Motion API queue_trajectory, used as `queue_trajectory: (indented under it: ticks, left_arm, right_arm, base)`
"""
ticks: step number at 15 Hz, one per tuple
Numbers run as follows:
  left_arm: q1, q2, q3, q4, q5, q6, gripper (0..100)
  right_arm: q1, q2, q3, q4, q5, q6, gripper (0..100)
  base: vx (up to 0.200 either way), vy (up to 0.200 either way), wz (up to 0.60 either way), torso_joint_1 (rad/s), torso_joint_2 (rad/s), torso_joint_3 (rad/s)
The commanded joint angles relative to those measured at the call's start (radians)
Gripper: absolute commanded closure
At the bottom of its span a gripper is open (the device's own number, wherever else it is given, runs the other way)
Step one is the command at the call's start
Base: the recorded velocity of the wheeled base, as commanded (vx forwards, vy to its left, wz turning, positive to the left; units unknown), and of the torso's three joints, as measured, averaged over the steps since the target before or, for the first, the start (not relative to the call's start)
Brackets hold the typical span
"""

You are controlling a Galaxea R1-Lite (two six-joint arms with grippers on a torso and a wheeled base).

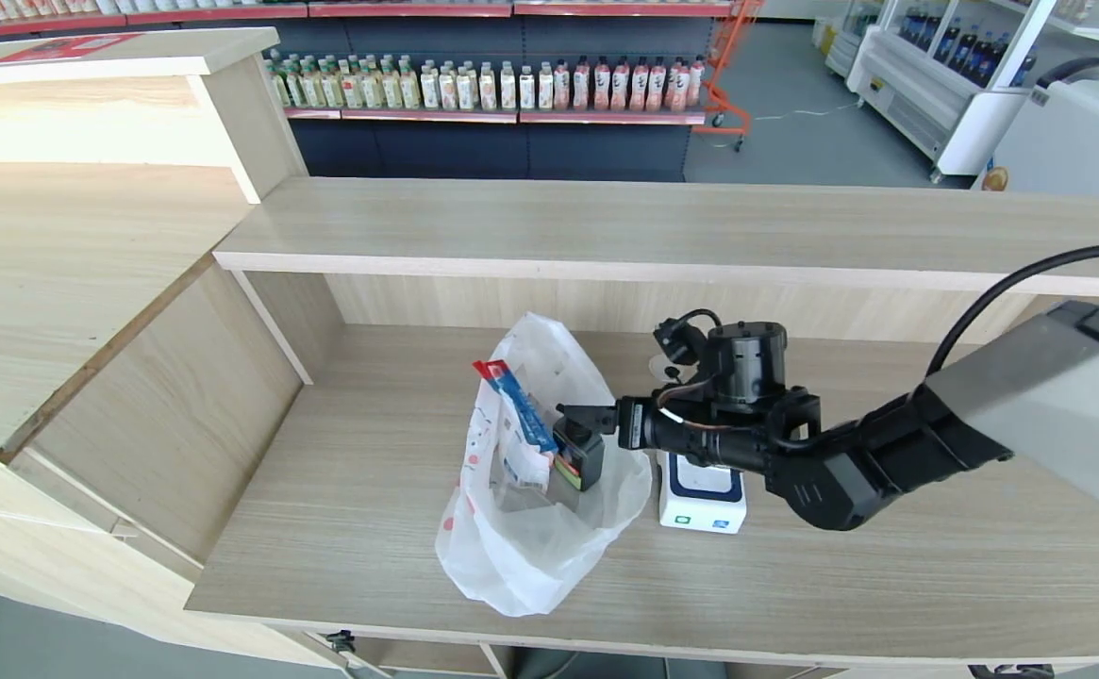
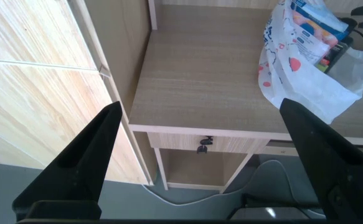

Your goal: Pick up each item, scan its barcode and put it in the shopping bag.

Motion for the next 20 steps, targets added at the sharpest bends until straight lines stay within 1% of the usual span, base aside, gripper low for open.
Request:
queue_trajectory:
  ticks: [1, 2, 3, 4, 5, 6, 7, 8, 9, 10, 11, 13, 14, 15, 16, 17, 18, 19, 20]
  left_arm:
    - [0.001, 0.0, 0.0, 0.0, 0.0, 0.0, 0]
    - [0.001, 0.0, 0.0, 0.0, 0.0, 0.0, 0]
    - [0.001, 0.0, 0.0, 0.0, 0.0, 0.0, 0]
    - [0.001, 0.0, 0.0, 0.0, 0.0, 0.0, 0]
    - [0.001, 0.0, 0.0, 0.0, -0.001, 0.0, 0]
    - [0.001, 0.0, 0.0, 0.0, 0.0, 0.0, 0]
    - [-0.001, 0.0, 0.0, 0.0, 0.0, 0.0, 0]
    - [0.001, 0.0, 0.0, 0.0, 0.0, 0.0, 0]
    - [-0.001, 0.0, 0.0, 0.0, 0.0, 0.0, 0]
    - [0.001, 0.0, 0.0, 0.0, 0.0, 0.0, 0]
    - [0.001, 0.0, 0.0, 0.0, 0.0, 0.0, 0]
    - [0.001, 0.0, 0.0, 0.0, 0.0, 0.0, 0]
    - [-0.001, 0.0, 0.0, 0.0, -0.001, 0.0, 0]
    - [0.001, 0.0, 0.0, 0.0, -0.001, 0.0, 0]
    - [0.001, 0.0, 0.0, 0.0, 0.0, 0.0, 0]
    - [0.001, 0.0, 0.0, 0.0, 0.0, 0.0, 0]
    - [0.001, 0.0, 0.0, 0.0, 0.0, 0.0, 0]
    - [0.001, 0.0, 0.0, 0.0, 0.0, 0.0, 0]
    - [0.001, 0.0, 0.0, 0.0, -0.001, -0.002, 0]
  right_arm:
    - [-0.013, -0.199, 0.15, 0.008, 0.018, 0.062, 0]
    - [-0.031, -0.294, 0.239, 0.02, 0.042, 0.064, 0]
    - [-0.039, -0.343, 0.277, 0.032, 0.047, 0.064, 0]
    - [-0.062, -0.494, 0.369, 0.086, 0.042, 0.061, 0]
    - [-0.1, -0.603, 0.42, 0.161, 0.036, 0.029, 0]
    - [-0.151, -0.722, 0.461, 0.258, -0.002, -0.042, 0]
    - [-0.187, -0.808, 0.51, 0.314, -0.065, -0.089, 0]
    - [-0.218, -0.922, 0.596, 0.325, -0.125, -0.103, 0]
    - [-0.246, -1.038, 0.697, 0.325, -0.133, -0.106, 0]
    - [-0.261, -1.086, 0.742, 0.325, -0.134, -0.111, 0]
    - [-0.333, -1.268, 0.883, 0.347, -0.134, -0.154, 0]
    - [-0.456, -1.502, 1.026, 0.411, -0.125, -0.252, 0]
    - [-0.493, -1.618, 1.087, 0.451, -0.128, -0.269, 0]
    - [-0.507, -1.675, 1.09, 0.474, -0.131, -0.274, 0]
    - [-0.537, -1.807, 1.09, 0.595, -0.136, -0.277, 0]
    - [-0.548, -1.937, 1.09, 0.681, -0.131, -0.295, 0]
    - [-0.548, -1.999, 1.085, 0.733, -0.133, -0.301, 0]
    - [-0.549, -2.029, 1.085, 0.733, -0.139, -0.32, 0]
    - [-0.554, -2.069, 1.085, 0.733, -0.197, -0.336, 0]
  base:
    - [0.0, 0.0, 0.0, 0.0, 0.0, 0.0]
    - [0.0, 0.0, 0.0, 0.0, 0.0, 0.0]
    - [0.0, 0.0, 0.0, 0.0, 0.0, 0.0]
    - [0.0, 0.0, 0.0, 0.0, 0.0, 0.0]
    - [0.0, 0.0, 0.0, 0.0, 0.0, 0.0]
    - [0.0, 0.0, 0.0, 0.0, 0.0, 0.0]
    - [0.0, 0.0, 0.0, 0.0, 0.0, 0.0]
    - [0.0, 0.0, 0.0, 0.0, 0.0, 0.0]
    - [0.0, 0.0, 0.0, 0.0, 0.0, 0.0]
    - [0.0, 0.0, 0.0, 0.0, 0.0, 0.0]
    - [0.0, 0.0, 0.0, 0.0, 0.0, 0.0]
    - [0.0, 0.0, 0.0, 0.0, 0.0, 0.0]
    - [0.0, 0.0, 0.0, 0.0, 0.0, 0.0]
    - [0.0, 0.0, 0.0, 0.0, 0.0, 0.0]
    - [0.0, 0.0, 0.0, 0.0, 0.0, 0.0]
    - [0.0, 0.0, 0.0, 0.0, 0.0, 0.0]
    - [0.0, 0.0, 0.0, 0.0, 0.0, 0.0]
    - [0.0, 0.0, 0.0, 0.0, 0.0, 0.0]
    - [0.0, 0.0, 0.0, 0.0, 0.0, 0.0]
